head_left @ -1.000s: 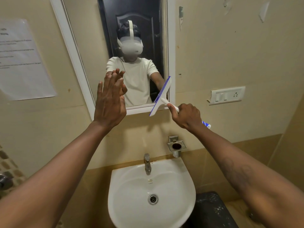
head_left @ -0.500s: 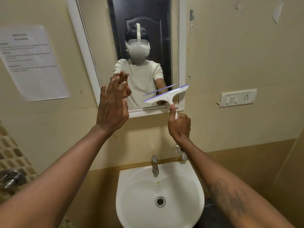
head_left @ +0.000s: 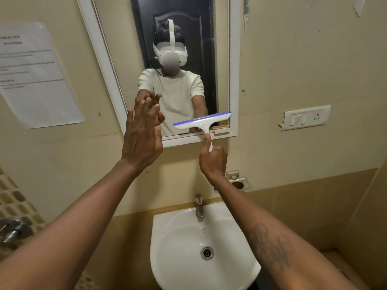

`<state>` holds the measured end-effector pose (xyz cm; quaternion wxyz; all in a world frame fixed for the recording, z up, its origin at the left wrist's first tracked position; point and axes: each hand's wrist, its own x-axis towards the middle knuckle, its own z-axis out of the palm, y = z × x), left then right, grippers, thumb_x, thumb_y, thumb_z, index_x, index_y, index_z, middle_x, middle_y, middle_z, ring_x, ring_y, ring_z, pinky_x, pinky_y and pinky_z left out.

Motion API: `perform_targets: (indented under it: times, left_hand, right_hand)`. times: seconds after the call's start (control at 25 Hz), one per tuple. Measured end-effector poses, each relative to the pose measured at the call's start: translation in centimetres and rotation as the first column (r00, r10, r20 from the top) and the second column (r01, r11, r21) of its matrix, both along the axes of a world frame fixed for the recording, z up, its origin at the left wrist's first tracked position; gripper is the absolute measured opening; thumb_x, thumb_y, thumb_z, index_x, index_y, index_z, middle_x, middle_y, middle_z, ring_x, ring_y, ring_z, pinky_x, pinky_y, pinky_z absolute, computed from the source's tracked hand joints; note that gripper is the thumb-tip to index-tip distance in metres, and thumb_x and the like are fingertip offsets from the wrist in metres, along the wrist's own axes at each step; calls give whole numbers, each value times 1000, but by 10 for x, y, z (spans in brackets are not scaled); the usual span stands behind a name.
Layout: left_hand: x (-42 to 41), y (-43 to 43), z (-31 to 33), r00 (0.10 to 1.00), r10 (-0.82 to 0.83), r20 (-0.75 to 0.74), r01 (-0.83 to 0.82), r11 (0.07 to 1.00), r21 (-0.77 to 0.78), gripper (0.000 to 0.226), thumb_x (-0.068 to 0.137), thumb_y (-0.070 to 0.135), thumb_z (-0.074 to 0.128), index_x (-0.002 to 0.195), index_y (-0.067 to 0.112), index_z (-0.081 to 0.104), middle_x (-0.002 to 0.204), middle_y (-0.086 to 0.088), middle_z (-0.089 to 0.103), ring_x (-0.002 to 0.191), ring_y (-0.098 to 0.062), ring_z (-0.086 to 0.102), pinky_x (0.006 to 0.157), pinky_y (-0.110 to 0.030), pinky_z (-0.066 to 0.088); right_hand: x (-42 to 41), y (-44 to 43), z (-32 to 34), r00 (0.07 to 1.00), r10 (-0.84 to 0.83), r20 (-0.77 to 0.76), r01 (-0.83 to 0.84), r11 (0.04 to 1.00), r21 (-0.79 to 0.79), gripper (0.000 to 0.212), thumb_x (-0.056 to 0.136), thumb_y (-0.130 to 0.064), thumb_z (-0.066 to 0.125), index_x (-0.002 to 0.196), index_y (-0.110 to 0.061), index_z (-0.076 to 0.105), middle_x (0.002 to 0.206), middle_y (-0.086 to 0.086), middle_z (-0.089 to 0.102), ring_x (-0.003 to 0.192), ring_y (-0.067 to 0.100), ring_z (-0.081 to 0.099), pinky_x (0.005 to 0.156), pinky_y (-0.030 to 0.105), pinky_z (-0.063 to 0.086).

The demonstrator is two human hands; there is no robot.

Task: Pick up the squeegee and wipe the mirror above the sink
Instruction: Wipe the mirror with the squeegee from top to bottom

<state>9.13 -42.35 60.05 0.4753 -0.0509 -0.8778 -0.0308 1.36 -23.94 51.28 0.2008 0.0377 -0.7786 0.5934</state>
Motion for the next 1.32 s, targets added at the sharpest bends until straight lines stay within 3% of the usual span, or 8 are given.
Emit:
perform_targets:
  times: [0.12, 0.36, 0.56, 0.76, 0.96, 1.12, 1.32]
  left_hand:
    - [-1, -1, -1, 1000, 0, 8, 0, 1000, 2, 72, 90, 6, 54, 159, 10, 35, 173, -10, 22, 162, -28, 16, 131, -56, 13]
    - [4, 5, 0, 1000, -18, 14, 17, 999, 39, 73, 89, 3, 58, 159, 11, 37, 173, -10, 22, 163, -28, 15, 132, -55, 11]
    - [8, 12, 4, 999, -33, -4, 33, 999, 37, 71, 89, 3, 58, 157, 14, 39, 173, -7, 22, 163, -24, 15, 132, -52, 11]
    - [16, 18, -7, 1000, -10, 16, 9, 997, 74, 73, 88, 2, 60, 157, 13, 40, 172, -8, 26, 162, -25, 20, 131, -55, 15]
    - [25, 36, -42, 995, 6, 95, -17, 993, 118, 71, 90, 2, 61, 156, 13, 39, 171, -11, 28, 160, -30, 25, 130, -57, 17]
    - [36, 53, -75, 976, 38, 215, -74, 984, 163, 69, 93, 5, 57, 158, 11, 36, 172, -12, 25, 161, -29, 21, 131, -54, 13]
    - [63, 81, -116, 935, 32, 352, -121, 965, 234, 70, 96, 8, 56, 161, 13, 30, 174, -9, 20, 163, -24, 15, 133, -50, 8]
  right_hand:
    - [9, -5, -10, 998, -20, 60, 20, 1000, -5, 73, 101, -71, 30, 59, -19, 57, 58, -4, 61, 56, 14, 60, 49, 26, 32]
    - [20, -4, -13, 982, -10, 190, 3, 999, 39, 74, 98, -76, 26, 81, -15, 65, 76, 0, 65, 71, 21, 63, 56, 31, 40]
    - [25, 1, -6, 967, -28, 252, 26, 1000, 10, 77, 95, -80, 25, 82, -15, 64, 77, -2, 61, 68, 16, 55, 55, 32, 34]
    - [38, 9, -15, 992, -39, 121, 37, 999, 16, 74, 97, -77, 28, 59, -19, 54, 62, -2, 60, 59, 12, 53, 48, 29, 28]
    - [47, 20, -29, 1000, 7, 23, -9, 996, 93, 78, 95, -80, 23, 54, -18, 47, 55, -1, 54, 57, 17, 49, 50, 32, 27]
    - [53, 34, -46, 998, 56, 41, -61, 989, 132, 78, 94, -82, 21, 54, -19, 42, 55, 0, 53, 62, 28, 53, 57, 35, 31]
    - [76, 58, -73, 993, 100, 64, -111, 975, 191, 66, 99, -73, 31, 55, -24, 43, 52, -5, 50, 57, 11, 53, 52, 28, 30]
